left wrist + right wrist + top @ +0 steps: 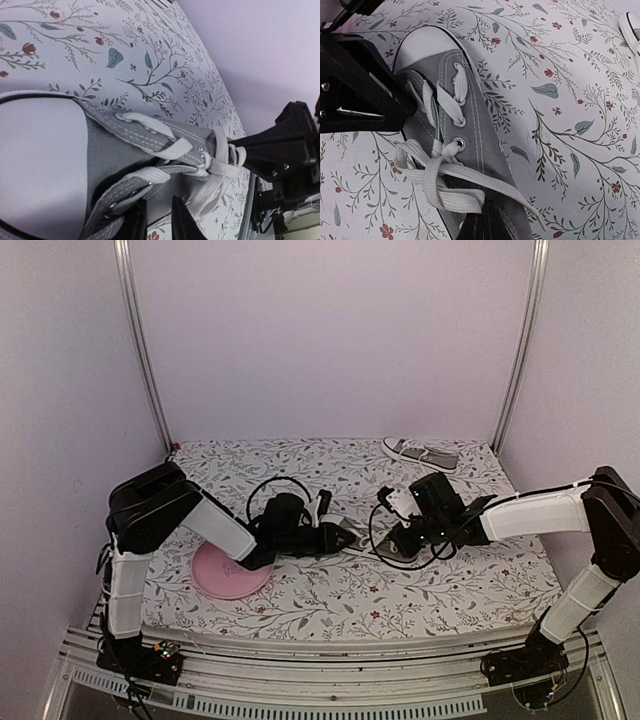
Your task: Tie the shoes
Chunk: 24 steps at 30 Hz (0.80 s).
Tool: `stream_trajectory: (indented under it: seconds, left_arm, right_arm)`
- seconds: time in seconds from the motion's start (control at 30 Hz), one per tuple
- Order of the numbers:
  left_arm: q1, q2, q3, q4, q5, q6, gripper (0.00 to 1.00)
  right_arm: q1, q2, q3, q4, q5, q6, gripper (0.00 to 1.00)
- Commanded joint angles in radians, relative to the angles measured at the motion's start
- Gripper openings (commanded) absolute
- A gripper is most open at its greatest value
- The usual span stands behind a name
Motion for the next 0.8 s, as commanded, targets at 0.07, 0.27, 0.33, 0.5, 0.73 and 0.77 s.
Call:
stream_trajectory:
  seconds: [0.07, 0.27, 0.33, 0.5, 0.73, 0.77]
  left_arm:
    - [0.002, -0.013, 0.005, 0.112, 0.088, 0.028, 0.37]
    - [-0.017, 0.028, 0.067, 0.031, 0.111, 0.045, 0.41]
    - [-0.019, 0.034, 0.071, 0.025, 0.113, 0.045, 0.41]
    - [-0.027, 0.047, 0.082, 0.011, 0.127, 0.039, 0.36]
    - [-0.045, 0.051, 0.082, -0.004, 0.135, 0.044, 0.37]
    - [-0.048, 0.051, 0.082, -0.003, 0.137, 0.047, 0.36]
  right_arm:
    - [0.002, -0.019, -0.005, -0.002, -0.022, 0.036, 0.03]
    - [0.002, -0.02, 0.001, -0.001, -0.026, 0.035, 0.03]
    - [0.002, -0.02, 0.002, 0.0, -0.028, 0.035, 0.03]
    - [0.001, -0.013, 0.001, 0.003, -0.027, 0.032, 0.02]
    - [0.003, -0.007, 0.004, 0.01, -0.03, 0.037, 0.02]
    - [0.002, -0.006, 0.003, 0.01, -0.032, 0.037, 0.02]
